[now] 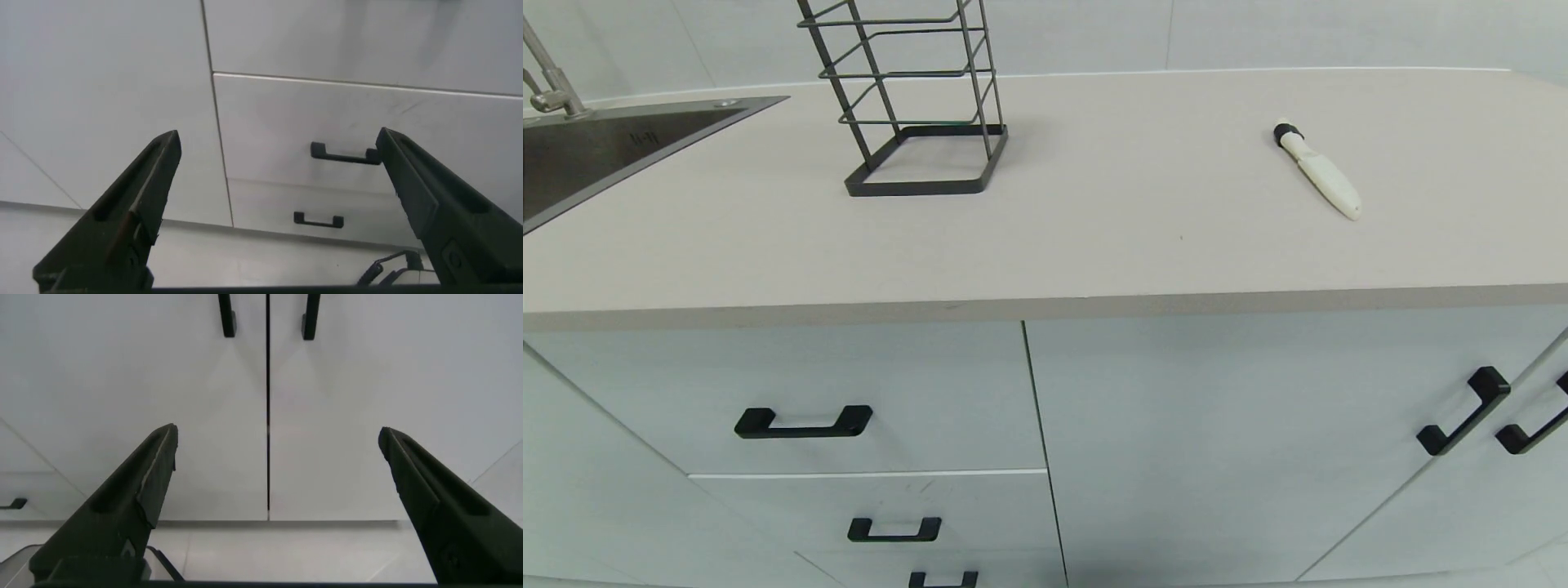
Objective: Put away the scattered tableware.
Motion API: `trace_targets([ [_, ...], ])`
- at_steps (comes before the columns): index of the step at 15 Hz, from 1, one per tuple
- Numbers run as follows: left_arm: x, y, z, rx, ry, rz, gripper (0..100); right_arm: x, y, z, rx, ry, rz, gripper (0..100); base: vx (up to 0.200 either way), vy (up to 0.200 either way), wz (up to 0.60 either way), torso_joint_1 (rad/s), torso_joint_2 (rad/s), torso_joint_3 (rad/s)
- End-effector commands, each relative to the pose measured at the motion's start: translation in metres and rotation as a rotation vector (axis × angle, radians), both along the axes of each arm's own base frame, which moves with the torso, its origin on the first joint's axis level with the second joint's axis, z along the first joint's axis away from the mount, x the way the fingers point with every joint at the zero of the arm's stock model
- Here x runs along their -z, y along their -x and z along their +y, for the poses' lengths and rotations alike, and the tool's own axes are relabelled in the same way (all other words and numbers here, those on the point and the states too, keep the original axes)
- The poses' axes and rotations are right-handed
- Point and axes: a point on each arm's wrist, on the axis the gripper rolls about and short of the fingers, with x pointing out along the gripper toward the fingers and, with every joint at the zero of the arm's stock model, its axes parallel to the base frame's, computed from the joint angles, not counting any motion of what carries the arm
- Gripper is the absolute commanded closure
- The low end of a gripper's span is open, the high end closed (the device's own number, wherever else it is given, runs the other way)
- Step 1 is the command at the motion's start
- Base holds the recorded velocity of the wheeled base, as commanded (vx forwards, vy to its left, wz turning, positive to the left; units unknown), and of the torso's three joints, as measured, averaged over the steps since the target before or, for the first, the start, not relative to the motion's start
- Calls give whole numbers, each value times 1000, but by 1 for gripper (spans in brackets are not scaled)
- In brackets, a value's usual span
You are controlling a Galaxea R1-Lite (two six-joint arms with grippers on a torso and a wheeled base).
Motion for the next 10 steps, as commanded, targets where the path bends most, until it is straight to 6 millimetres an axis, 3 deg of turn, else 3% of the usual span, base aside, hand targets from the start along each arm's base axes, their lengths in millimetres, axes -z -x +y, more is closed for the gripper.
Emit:
trace_targets([
  [1,0,0,0,-2,0,1,0,0,0,0,0,2,1,0,0,0,0,0,0,0],
  [10,0,0,0,-2,1,0,0,0,0,0,0,-9,1,0,0,0,0,14,-19,-4],
])
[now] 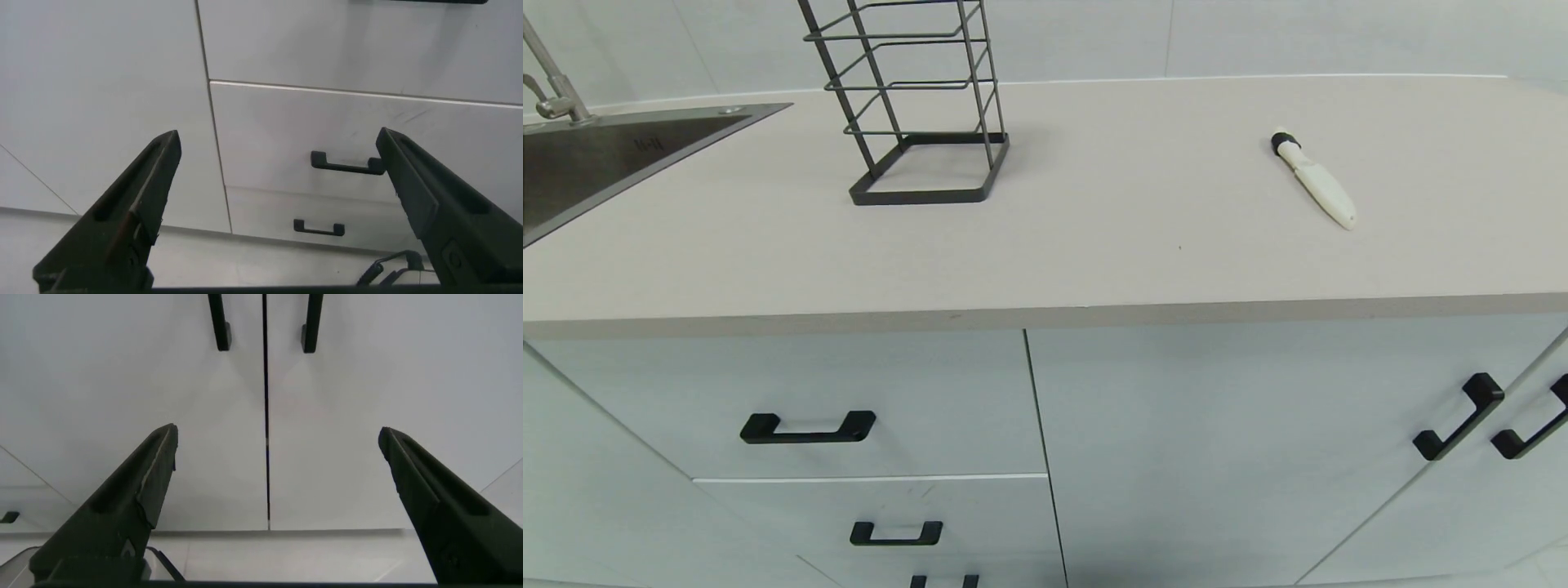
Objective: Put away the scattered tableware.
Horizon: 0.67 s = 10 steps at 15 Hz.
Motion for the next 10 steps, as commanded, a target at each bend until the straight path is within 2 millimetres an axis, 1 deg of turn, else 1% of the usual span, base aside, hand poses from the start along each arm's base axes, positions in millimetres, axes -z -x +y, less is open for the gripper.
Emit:
trace_targets([
  [1,0,0,0,-1,1,4,0,0,0,0,0,0,1,0,0,0,0,168,-115,-32],
  [3,0,0,0,-1,1,3,0,0,0,0,0,0,1,0,0,0,0,229,-36,-115],
  [5,0,0,0,1,1,4,0,0,0,0,0,0,1,0,0,0,0,249,-271,-222],
  [8,0,0,0,-1,1,3,0,0,0,0,0,0,1,0,0,0,0,199,-665,-222],
  [10,0,0,0,-1,1,3,0,0,0,0,0,0,1,0,0,0,0,215,-518,-208],
])
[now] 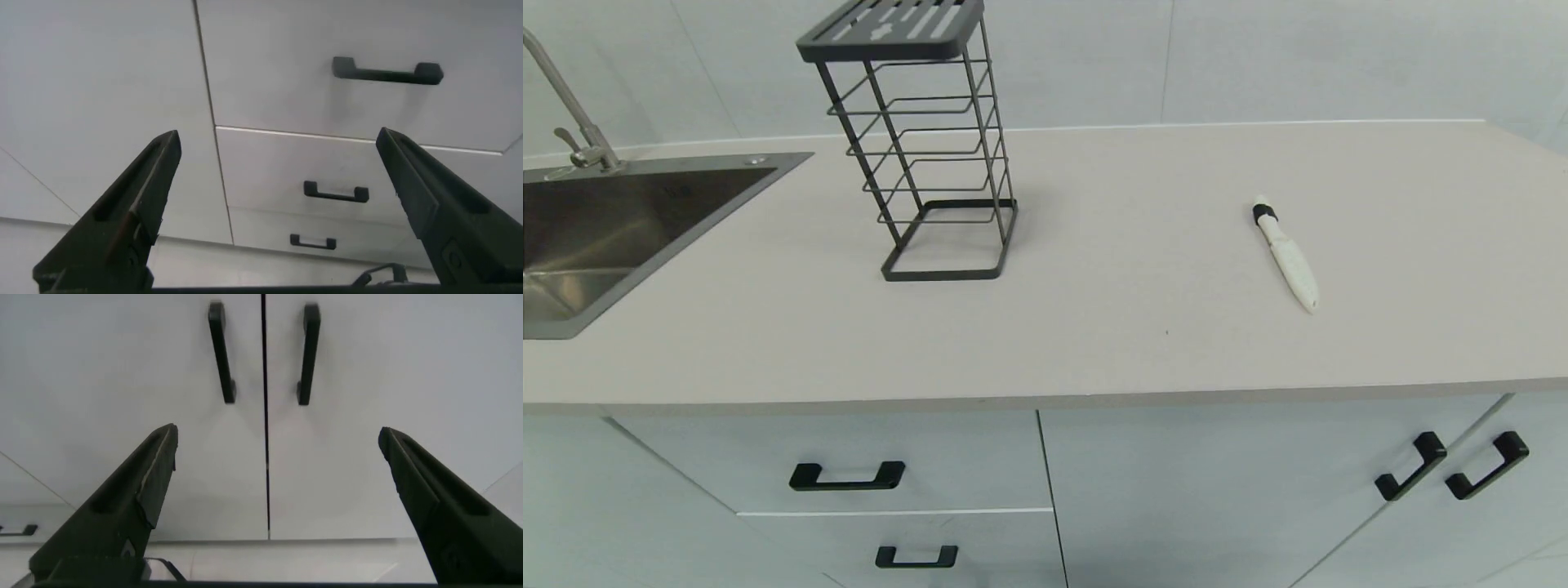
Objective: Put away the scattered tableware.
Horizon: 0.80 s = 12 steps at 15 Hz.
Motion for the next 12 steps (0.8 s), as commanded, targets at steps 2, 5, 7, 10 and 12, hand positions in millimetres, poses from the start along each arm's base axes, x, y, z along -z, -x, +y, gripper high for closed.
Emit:
trace_targets([
  [2,0,0,0,-1,0,2,0,0,0,0,0,0,1,0,0,0,0,239,-481,-215],
  [5,0,0,0,-1,0,1,0,0,0,0,0,0,2,0,0,0,0,105,-474,-216],
  [7,0,0,0,-1,0,1,0,0,0,0,0,0,2,0,0,0,0,395,-495,-224],
  [10,0,0,0,-1,0,1,0,0,0,0,0,0,1,0,0,0,0,338,-491,-238],
  [12,0,0,0,-1,0,1,0,0,0,0,0,0,1,0,0,0,0,285,-517,-244],
])
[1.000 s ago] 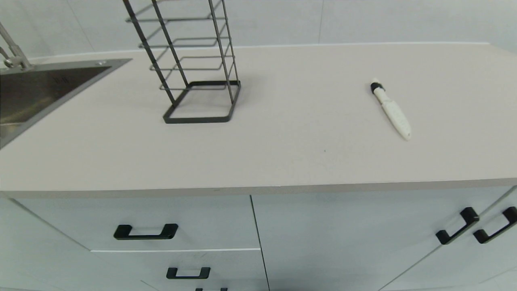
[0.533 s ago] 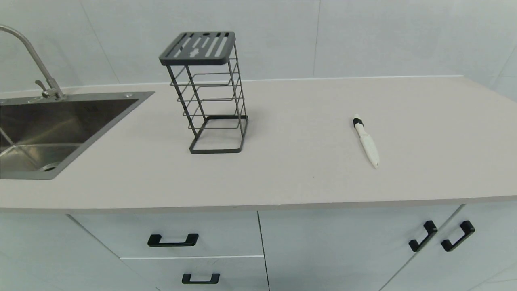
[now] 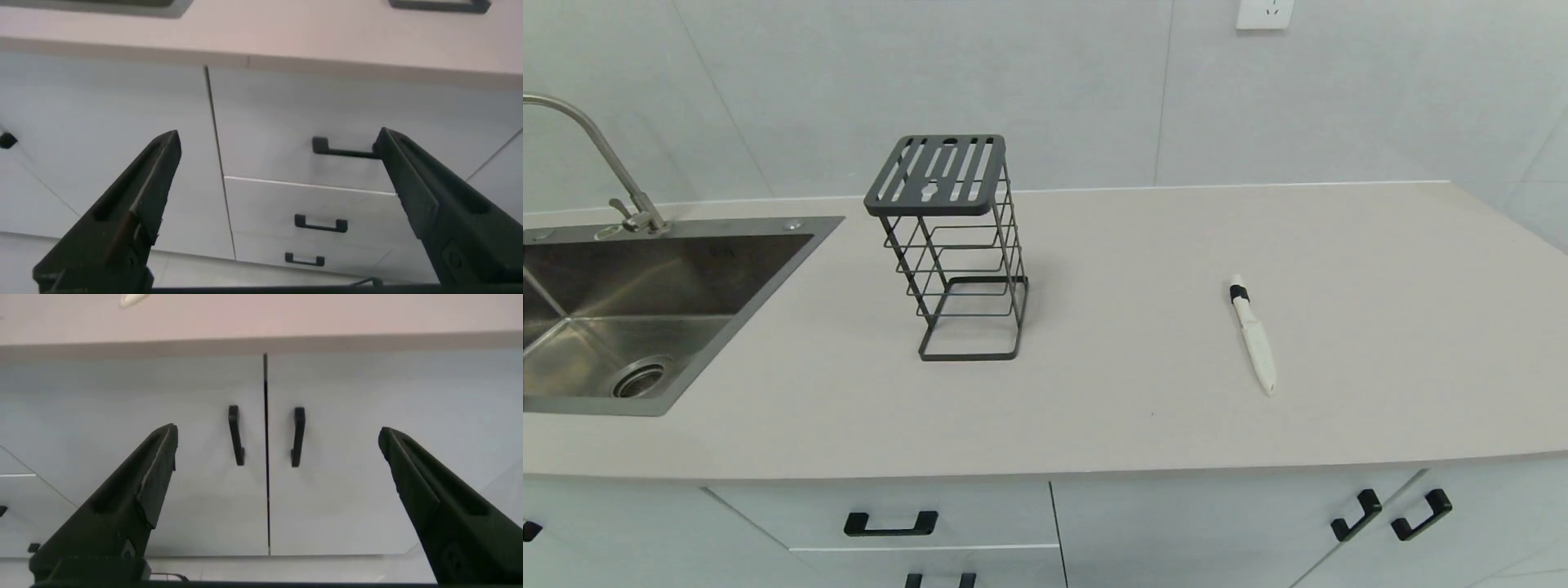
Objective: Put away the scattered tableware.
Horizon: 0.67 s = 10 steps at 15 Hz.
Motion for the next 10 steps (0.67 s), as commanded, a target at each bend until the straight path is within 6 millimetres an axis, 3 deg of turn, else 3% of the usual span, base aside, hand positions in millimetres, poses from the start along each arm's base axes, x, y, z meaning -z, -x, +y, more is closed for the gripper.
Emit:
trace_targets([
  [1,0,0,0,-1,1,1,0,0,0,0,0,0,1,0,0,0,0,276,-510,-242],
  [10,0,0,0,-1,1,1,0,0,0,0,0,-1,1,0,0,0,0,288,-558,-275],
])
